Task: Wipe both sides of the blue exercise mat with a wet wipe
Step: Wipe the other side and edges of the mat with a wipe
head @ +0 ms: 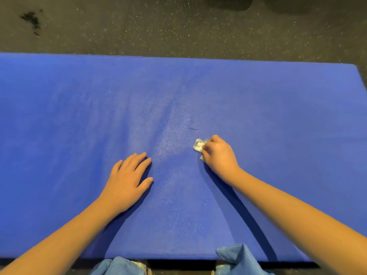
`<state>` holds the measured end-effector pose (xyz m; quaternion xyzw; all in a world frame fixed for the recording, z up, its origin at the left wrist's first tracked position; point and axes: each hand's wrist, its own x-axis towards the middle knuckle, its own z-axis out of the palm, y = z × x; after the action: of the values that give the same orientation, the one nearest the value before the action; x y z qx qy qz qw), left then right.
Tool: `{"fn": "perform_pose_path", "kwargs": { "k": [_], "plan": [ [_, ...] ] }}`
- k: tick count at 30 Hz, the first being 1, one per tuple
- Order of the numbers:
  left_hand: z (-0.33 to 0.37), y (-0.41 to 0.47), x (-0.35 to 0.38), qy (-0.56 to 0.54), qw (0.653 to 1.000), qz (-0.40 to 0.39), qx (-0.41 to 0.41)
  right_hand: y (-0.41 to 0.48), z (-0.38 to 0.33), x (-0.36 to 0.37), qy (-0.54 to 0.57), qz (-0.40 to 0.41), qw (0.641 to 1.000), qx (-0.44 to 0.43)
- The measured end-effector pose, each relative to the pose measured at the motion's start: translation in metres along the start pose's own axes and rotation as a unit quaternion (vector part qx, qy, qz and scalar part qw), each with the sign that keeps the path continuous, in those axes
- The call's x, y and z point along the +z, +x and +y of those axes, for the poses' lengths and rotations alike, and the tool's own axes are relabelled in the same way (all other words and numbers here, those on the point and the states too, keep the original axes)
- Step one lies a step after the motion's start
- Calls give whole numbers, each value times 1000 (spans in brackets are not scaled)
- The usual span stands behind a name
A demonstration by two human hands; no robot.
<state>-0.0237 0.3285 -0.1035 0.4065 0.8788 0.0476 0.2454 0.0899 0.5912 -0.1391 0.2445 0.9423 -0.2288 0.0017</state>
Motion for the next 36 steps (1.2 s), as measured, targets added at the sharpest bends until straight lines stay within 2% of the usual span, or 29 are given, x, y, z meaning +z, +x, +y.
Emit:
{"fn": "perform_pose_path", "kwargs": {
  "k": [3,4,6,9,10,11,13,14,15,16,18,20,21,22,23,26,27,28,30,32,34,36],
  "plan": [
    [-1,12,2,28,997,-77,0,-24,-19,2,36,-99,979,-172],
    [0,13,4,35,996,-87,1,-23,-16,1,31,-111,972,-206],
    [0,14,7,39,996,-80,2,0,-5,-5,10,-77,983,-167],
    [-3,15,6,47,997,-67,9,41,15,-4,-21,25,998,48],
    [-4,16,5,62,995,-71,17,45,16,0,-12,43,996,74],
    [-6,18,4,81,994,-75,27,44,11,3,3,35,998,56],
    [-11,20,3,103,992,-65,36,28,-2,9,32,-29,994,-99],
    [-11,21,3,103,992,-61,38,19,-4,9,33,-82,981,-174],
    [-11,21,2,105,992,-56,42,18,-2,5,21,-126,967,-219],
    [-11,22,2,109,992,-51,48,26,4,0,3,-135,961,-240],
    [-11,22,2,123,990,-49,58,57,18,-6,-20,-62,983,-171],
    [-10,23,0,134,987,-53,64,84,28,-9,-30,44,998,-22],
    [-11,23,-1,138,986,-59,69,89,28,-8,-22,58,998,18],
    [-11,24,-1,140,985,-65,72,88,23,-5,-5,52,999,8],
    [-12,25,-2,140,985,-70,72,82,16,-2,13,28,999,-38],
    [-14,27,-5,146,984,-74,72,68,6,0,-18,-77,973,-215],
    [-13,28,-6,150,983,-81,72,76,9,-3,-55,-82,969,-228],
    [-13,28,-5,153,982,-81,80,87,13,-5,-84,-50,975,-198],
    [-12,29,-7,152,980,-97,84,102,22,-8,-105,25,993,-54],
    [-13,33,-11,158,976,-123,86,99,20,-7,-60,46,997,-11],
    [-8,41,-25,176,969,-152,84,86,6,-4,-26,-7,994,-101],
    [-2,53,-37,184,960,-185,107,83,8,-6,-57,-33,980,-187]
  ]
}}
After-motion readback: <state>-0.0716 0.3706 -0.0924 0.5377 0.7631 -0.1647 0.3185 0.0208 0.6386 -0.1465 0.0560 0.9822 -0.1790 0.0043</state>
